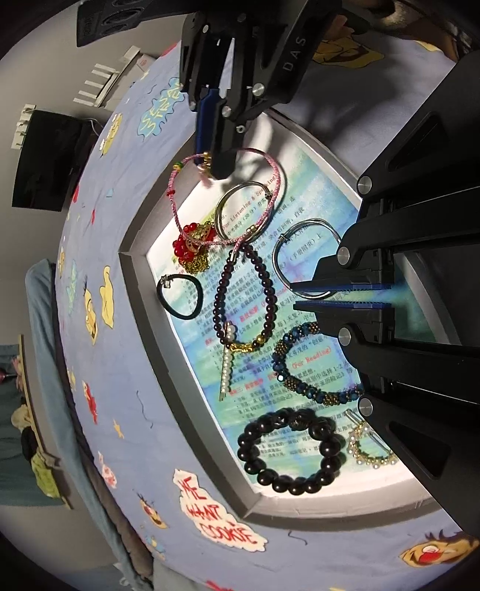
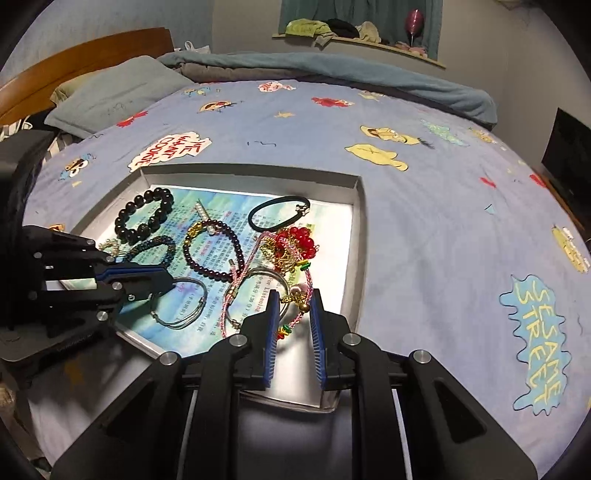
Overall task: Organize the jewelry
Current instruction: 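Carry the silver bangle and pink string bracelet over the tray and lower them, then open both grippers to release the bangle and string bracelet in the tray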
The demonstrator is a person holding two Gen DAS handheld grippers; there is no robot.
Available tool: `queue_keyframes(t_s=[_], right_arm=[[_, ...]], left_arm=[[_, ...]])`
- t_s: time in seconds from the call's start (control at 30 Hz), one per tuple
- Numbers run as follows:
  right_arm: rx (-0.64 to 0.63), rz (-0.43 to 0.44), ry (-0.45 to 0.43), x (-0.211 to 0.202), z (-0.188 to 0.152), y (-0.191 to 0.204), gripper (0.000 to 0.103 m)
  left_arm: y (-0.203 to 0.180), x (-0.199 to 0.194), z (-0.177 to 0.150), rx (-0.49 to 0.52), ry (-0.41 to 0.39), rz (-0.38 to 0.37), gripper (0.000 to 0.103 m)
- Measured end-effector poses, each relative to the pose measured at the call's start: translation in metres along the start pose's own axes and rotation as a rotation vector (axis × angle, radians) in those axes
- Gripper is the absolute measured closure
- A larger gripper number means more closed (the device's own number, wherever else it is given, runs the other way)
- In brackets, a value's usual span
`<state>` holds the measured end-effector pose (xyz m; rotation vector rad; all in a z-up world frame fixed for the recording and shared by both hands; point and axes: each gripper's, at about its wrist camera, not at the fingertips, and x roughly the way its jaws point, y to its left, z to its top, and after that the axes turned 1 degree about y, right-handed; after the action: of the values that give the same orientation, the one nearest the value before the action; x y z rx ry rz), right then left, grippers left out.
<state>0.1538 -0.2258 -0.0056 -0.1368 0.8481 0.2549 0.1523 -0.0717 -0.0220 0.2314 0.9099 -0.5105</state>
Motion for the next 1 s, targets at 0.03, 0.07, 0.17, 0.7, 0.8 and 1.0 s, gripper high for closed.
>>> queue_keyframes(t_s=[0.03, 0.07, 0.17, 0.7, 0.8, 1.0], right_arm=[[0.0, 0.0, -0.004, 0.0, 0.0, 0.0, 0.087], [-0.002, 0.004, -0.002, 0.001, 0.0, 0.001, 0.087], [-0.005, 0.011, -0.007, 0.001, 0.0, 0.002, 0.086], [0.045, 0.019, -0.098, -0.039, -0.004, -0.009, 0.041], [0.052, 0.024, -0.103, -0.047, -0.008, -0.008, 0.036], [0.055, 0.04, -0.113, -0.066, -0.018, -0.005, 0.026]], left_arm=[[0.0, 0.0, 0.0, 0.001, -0.002, 0.003, 0.098], [-0.001, 0.0, 0.0, 0.002, -0.003, 0.006, 0.098], [-0.001, -0.002, 0.0, 0.0, -0.009, 0.022, 0.095], [0.001, -0.035, -0.003, -0.032, -0.077, 0.054, 0.063], [0.001, -0.044, -0.007, -0.041, -0.081, 0.062, 0.06], [0.001, -0.064, -0.02, -0.054, -0.098, 0.077, 0.047]])
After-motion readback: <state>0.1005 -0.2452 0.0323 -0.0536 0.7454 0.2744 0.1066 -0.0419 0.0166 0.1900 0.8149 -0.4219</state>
